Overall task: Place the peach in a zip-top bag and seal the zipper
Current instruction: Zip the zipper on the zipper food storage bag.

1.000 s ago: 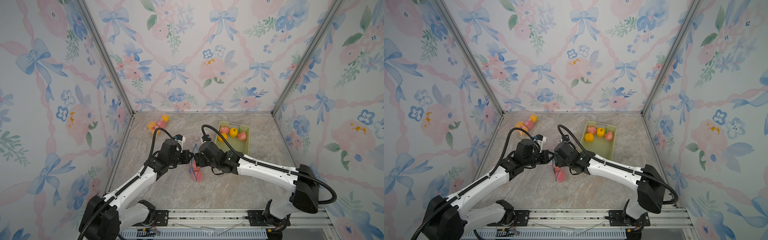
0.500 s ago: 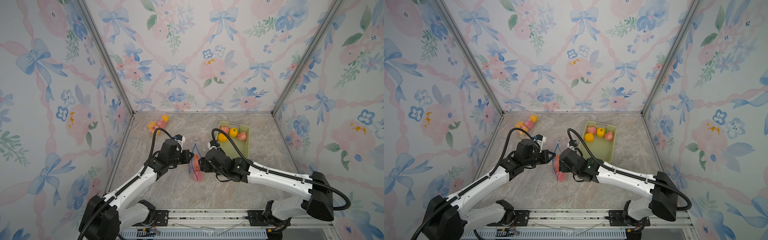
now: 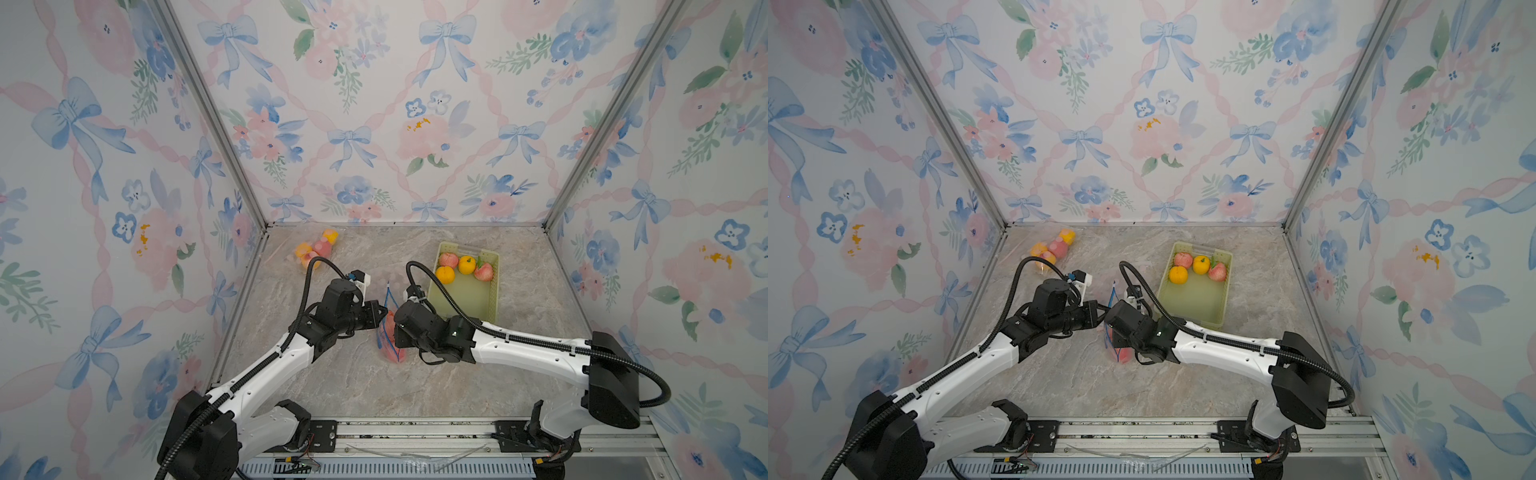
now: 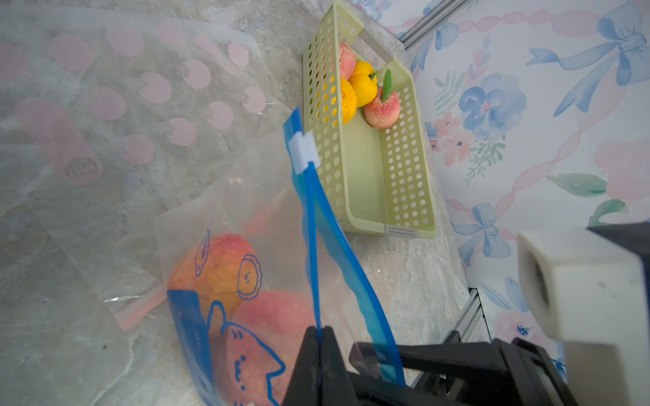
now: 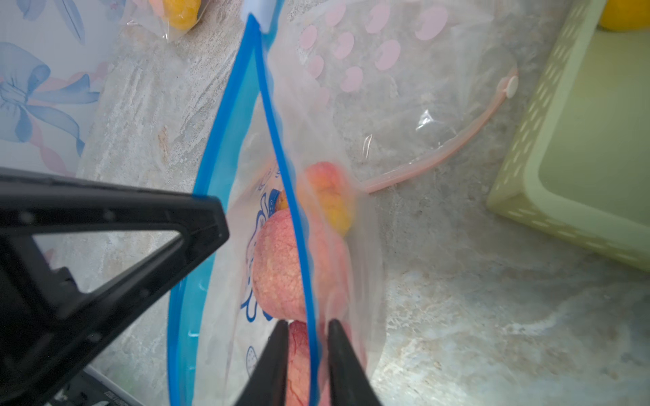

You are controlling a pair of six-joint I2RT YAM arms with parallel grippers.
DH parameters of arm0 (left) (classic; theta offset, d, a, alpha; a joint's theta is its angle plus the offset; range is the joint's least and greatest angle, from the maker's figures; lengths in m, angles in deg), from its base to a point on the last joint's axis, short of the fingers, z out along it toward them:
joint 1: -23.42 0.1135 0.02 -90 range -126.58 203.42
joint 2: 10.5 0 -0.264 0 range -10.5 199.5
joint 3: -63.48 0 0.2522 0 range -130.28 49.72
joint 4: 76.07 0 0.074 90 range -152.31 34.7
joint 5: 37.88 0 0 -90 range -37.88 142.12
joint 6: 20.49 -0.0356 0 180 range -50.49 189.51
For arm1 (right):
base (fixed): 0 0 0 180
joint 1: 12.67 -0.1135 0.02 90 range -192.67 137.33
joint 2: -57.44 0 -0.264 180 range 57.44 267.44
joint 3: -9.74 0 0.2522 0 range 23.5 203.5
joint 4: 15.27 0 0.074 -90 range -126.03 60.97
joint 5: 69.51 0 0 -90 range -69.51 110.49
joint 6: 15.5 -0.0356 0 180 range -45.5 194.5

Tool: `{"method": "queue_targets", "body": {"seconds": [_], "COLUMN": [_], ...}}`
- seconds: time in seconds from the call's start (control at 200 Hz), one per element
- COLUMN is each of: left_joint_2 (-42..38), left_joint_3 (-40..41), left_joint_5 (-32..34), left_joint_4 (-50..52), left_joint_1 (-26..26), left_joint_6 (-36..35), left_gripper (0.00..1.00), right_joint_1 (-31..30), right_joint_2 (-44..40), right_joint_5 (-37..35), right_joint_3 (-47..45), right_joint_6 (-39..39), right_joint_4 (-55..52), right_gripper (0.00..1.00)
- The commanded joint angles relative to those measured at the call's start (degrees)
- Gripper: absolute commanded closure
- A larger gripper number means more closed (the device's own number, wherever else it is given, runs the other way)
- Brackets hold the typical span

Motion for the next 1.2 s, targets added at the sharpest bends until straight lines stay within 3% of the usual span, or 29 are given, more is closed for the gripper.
{"method": "queue_targets", "body": {"seconds": [0.0,0.03,0.22,0.515,0.62,0.7,0.835,0.97,1.025,1.195], "left_joint_2": [-2.10,-2.49,-5.05,-14.58,-18.54,-21.13,-22.26,-18.39,-15.38,-8.15], "left_joint_3": [0.40,0.38,0.42,4.16,9.75,15.76,23.90,32.46,33.54,30.68], "left_joint_5": [0.17,0.17,-0.35,4.84,5.31,2.04,0.11,-1.52,-1.66,-13.18], "left_joint_4": [-0.58,-0.60,-0.31,-2.57,-10.34,-19.45,-36.09,-53.64,-56.84,-57.41], "left_joint_1": [0.09,0.31,1.98,6.23,6.60,6.61,6.58,4.50,3.49,1.90], "left_joint_6": [-0.38,-0.51,-2.55,-9.89,-14.03,-18.27,-18.68,-23.26,-26.41,-35.60], "left_gripper": [0.86,0.84,0.66,0.47,0.45,0.44,0.43,0.41,0.41,0.41], "right_joint_1": [-0.73,-0.66,2.58,14.01,19.47,21.71,23.61,24.97,25.56,26.43], "right_joint_2": [-1.84,-2.45,-6.23,-11.73,-13.80,-15.46,-17.58,-19.74,-20.24,-20.77], "right_joint_5": [-1.44,-1.40,6.94,27.13,35.51,38.64,39.33,40.34,40.67,43.02], "right_joint_3": [1.41,1.27,-0.49,-0.17,-2.82,-4.25,-4.89,-5.85,-6.17,-6.79], "right_joint_6": [2.93,3.58,10.38,31.54,35.07,38.20,42.73,46.03,46.65,47.43], "right_joint_4": [-3.84,-4.56,-6.97,-18.63,-18.91,-19.16,-21.50,-21.20,-21.11,-21.61], "right_gripper": [0.96,1.00,1.00,1.00,1.00,1.00,1.00,1.00,1.00,1.00]}}
